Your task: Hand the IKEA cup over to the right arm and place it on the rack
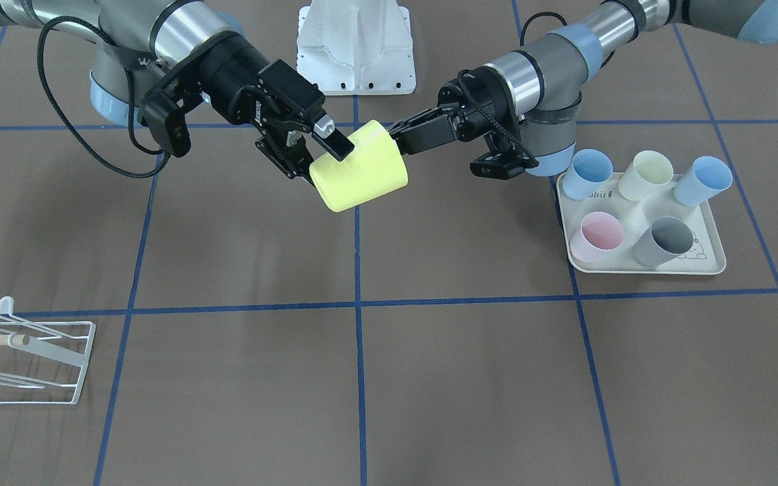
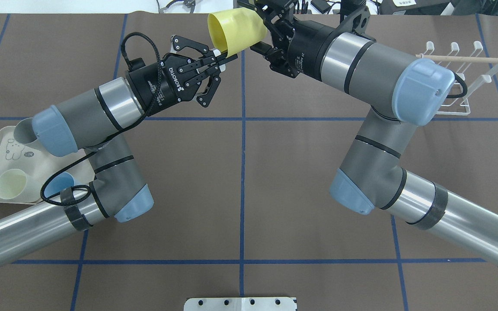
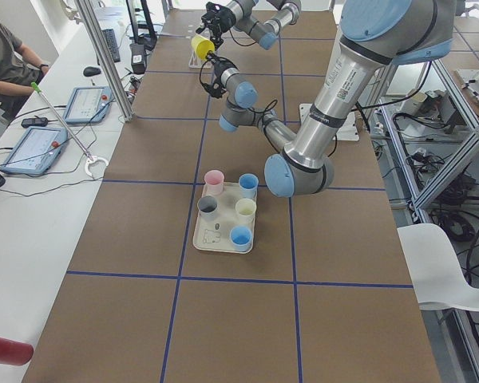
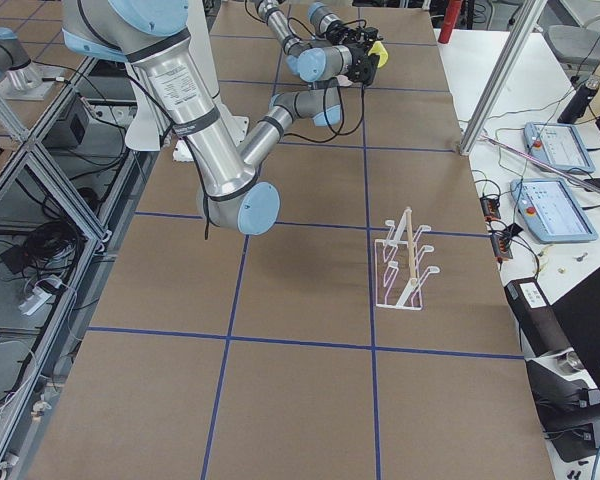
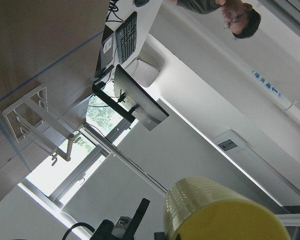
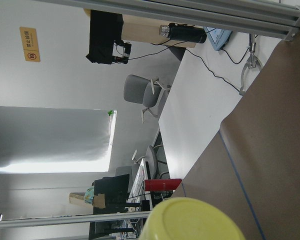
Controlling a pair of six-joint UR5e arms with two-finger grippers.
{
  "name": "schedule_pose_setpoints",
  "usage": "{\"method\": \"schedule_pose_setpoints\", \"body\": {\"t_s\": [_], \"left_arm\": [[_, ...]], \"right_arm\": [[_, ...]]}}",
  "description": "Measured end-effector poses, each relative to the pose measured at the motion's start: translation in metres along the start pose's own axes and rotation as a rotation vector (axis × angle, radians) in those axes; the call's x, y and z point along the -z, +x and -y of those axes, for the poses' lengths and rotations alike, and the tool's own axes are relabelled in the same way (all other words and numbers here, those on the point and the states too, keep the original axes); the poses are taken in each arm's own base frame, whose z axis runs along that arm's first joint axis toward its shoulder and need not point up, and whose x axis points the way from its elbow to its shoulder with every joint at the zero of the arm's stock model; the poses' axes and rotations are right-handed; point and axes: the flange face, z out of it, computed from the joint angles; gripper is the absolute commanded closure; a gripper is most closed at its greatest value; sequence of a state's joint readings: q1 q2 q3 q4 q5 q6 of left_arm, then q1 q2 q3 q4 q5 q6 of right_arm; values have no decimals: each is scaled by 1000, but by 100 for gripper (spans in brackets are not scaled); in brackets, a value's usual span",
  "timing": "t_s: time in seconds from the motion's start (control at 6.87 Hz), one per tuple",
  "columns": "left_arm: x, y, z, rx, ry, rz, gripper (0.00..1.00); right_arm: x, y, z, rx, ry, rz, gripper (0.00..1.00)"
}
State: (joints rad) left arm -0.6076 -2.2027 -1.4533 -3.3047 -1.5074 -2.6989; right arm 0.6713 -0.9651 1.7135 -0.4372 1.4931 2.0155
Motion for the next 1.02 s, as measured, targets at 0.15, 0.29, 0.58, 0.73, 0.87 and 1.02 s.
{"method": "schedule_pose_setpoints", "body": {"t_s": [0.15, 0.29, 0.58, 0.73, 0.87, 1.02], "left_arm": [[-2, -4, -3, 6, -5, 3, 100], [-3, -6, -6, 10, -11, 5, 100], [-4, -8, -9, 16, -20, 4, 100], [-4, -9, -10, 19, -22, 2, 89], [-4, -10, -11, 22, -24, -4, 36], [-4, -14, -13, 26, -26, -3, 0]], "right_arm": [[0, 1, -1, -2, -1, -1, 1], [-1, 2, -1, -4, -1, -3, 1], [-1, 3, -1, -4, -1, -5, 26], [-2, 3, -1, -4, -1, -5, 99], [-2, 4, -1, -5, 0, -7, 100], [-2, 4, -1, -5, 0, -8, 100]]}}
